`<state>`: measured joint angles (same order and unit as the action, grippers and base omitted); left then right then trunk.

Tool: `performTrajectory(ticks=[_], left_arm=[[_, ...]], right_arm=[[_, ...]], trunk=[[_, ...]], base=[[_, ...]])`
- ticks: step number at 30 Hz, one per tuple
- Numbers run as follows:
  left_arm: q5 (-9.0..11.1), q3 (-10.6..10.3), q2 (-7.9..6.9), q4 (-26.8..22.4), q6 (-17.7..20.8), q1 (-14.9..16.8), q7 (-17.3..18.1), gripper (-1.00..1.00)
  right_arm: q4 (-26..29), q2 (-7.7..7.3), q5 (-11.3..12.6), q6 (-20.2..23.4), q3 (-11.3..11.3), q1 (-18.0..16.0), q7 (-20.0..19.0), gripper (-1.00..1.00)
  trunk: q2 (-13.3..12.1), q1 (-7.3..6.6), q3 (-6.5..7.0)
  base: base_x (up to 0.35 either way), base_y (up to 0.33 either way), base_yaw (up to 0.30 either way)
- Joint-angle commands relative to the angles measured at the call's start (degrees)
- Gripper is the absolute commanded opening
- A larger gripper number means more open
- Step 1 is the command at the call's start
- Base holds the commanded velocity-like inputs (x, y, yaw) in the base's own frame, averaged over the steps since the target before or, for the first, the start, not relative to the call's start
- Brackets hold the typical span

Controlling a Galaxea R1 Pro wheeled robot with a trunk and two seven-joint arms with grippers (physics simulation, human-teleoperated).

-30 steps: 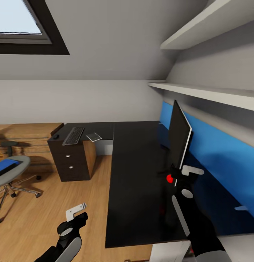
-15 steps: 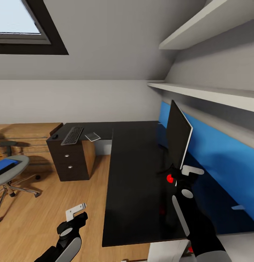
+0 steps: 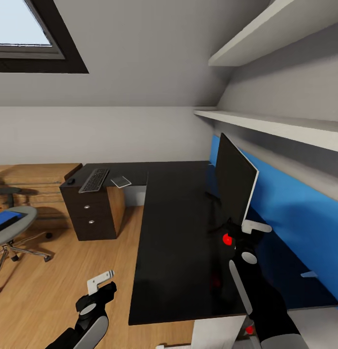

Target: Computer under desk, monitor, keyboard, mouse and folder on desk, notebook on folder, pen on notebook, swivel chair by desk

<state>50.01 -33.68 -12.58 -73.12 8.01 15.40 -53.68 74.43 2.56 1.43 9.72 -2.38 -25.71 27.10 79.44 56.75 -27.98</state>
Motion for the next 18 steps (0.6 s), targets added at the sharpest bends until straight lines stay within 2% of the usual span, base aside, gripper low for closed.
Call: performTrajectory(ticks=[1, 14, 18], left_arm=[[0.1, -0.1, -0.07, -0.1, 0.3, 0.1, -0.4, 1.00], [0.1, -0.1, -0.14, -0.2, 0.3, 0.1, -0.4, 1.00], [0.1, -0.1, -0.12, -0.1, 0.3, 0.1, -0.4, 1.00]], right_arm=[[0.1, -0.03, 0.2, 0.4, -0.1, 0.0, 0.4, 1.00], [0.2, -0.10, 0.2, 0.4, -0.1, 0.0, 0.1, 1.00], [0.2, -0.10, 0.2, 0.4, -0.1, 0.0, 0.1, 1.00]], trunk=[[0.0, 0.00, -0.06], [0.0, 0.00, -0.06], [0.0, 0.00, -0.06]], base=[[-0.017, -0.127, 0.000], [-0.057, -0.143, 0.000], [-0.042, -0.062, 0.000]])
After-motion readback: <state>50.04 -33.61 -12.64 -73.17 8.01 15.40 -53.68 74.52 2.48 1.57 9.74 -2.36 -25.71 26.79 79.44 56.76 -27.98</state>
